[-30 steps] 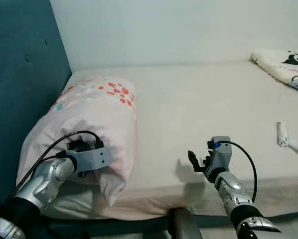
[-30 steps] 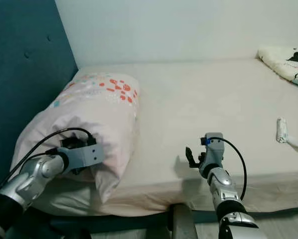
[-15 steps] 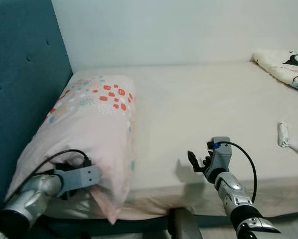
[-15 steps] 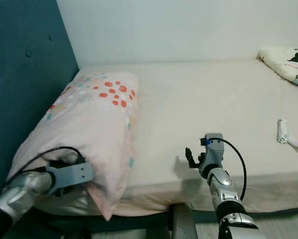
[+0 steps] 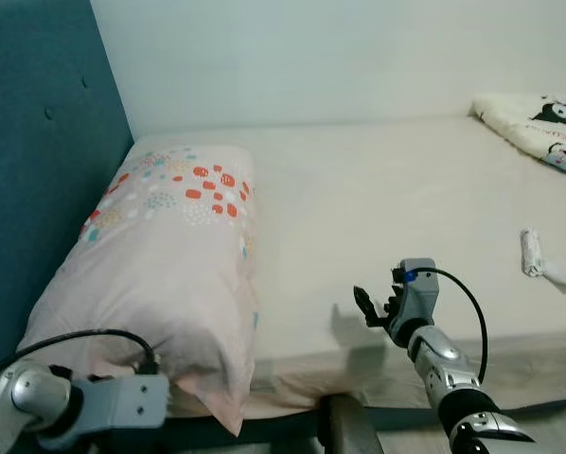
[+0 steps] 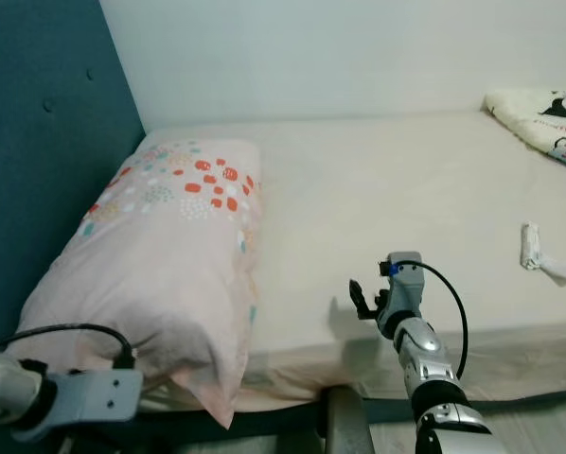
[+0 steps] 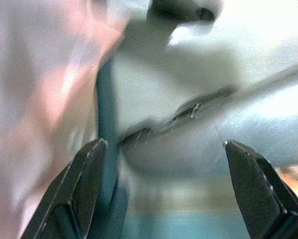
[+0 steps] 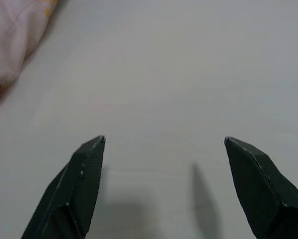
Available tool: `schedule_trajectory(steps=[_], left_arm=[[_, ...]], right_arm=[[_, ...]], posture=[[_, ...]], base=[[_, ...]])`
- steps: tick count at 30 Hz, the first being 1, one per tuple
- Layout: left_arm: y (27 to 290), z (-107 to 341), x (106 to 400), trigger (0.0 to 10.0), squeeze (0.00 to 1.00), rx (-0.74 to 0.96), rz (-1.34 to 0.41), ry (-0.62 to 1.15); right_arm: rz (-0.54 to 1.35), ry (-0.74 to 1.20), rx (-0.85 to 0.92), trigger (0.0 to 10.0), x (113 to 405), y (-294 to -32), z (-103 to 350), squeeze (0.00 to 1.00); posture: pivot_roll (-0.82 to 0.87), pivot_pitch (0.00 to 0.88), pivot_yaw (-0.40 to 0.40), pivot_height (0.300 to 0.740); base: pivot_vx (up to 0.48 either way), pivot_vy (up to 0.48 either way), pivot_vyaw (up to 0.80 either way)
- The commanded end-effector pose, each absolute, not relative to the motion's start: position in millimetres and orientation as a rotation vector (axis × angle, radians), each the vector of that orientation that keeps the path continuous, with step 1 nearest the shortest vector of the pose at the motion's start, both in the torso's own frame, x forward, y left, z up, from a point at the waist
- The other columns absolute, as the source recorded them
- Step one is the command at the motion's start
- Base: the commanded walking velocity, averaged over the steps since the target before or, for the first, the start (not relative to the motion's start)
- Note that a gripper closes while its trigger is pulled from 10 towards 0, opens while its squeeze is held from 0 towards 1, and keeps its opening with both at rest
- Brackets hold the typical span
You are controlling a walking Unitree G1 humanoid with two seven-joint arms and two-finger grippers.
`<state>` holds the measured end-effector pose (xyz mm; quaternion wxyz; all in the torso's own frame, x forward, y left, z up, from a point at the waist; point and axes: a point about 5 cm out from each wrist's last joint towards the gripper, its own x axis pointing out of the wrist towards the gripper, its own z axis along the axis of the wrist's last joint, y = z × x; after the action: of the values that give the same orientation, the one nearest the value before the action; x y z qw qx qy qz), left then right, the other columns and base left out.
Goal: Clean up the room
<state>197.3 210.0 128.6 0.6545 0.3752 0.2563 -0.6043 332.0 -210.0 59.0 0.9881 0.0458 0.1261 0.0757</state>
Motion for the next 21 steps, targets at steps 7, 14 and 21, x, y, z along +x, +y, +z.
schedule_trajectory(steps=[7, 14, 21], left_arm=[[193, 202, 258, 10.0, 0.00, 0.535, -0.947, -0.076], [188, 213, 291, 10.0, 0.00, 0.013, -0.610, -0.194], [183, 198, 304, 10.0, 0.00, -0.150, -0.432, -0.217]], right_arm=[[0.207, 0.180, 0.221, 10.0, 338, -202, 71, 0.00], [0.228, 0.141, 0.219, 10.0, 341, -199, 79, 0.00], [0.278, 0.095, 0.229, 10.0, 347, -188, 89, 0.00]], posture=[[-0.05, 0.000, -0.048, 0.491], [-0.05, 0.000, -0.052, 0.511], [-0.05, 0.000, -0.057, 0.531]], base=[[0.000, 0.000, 0.00], [-0.069, 0.000, 0.00], [-0.137, 0.000, 0.00]])
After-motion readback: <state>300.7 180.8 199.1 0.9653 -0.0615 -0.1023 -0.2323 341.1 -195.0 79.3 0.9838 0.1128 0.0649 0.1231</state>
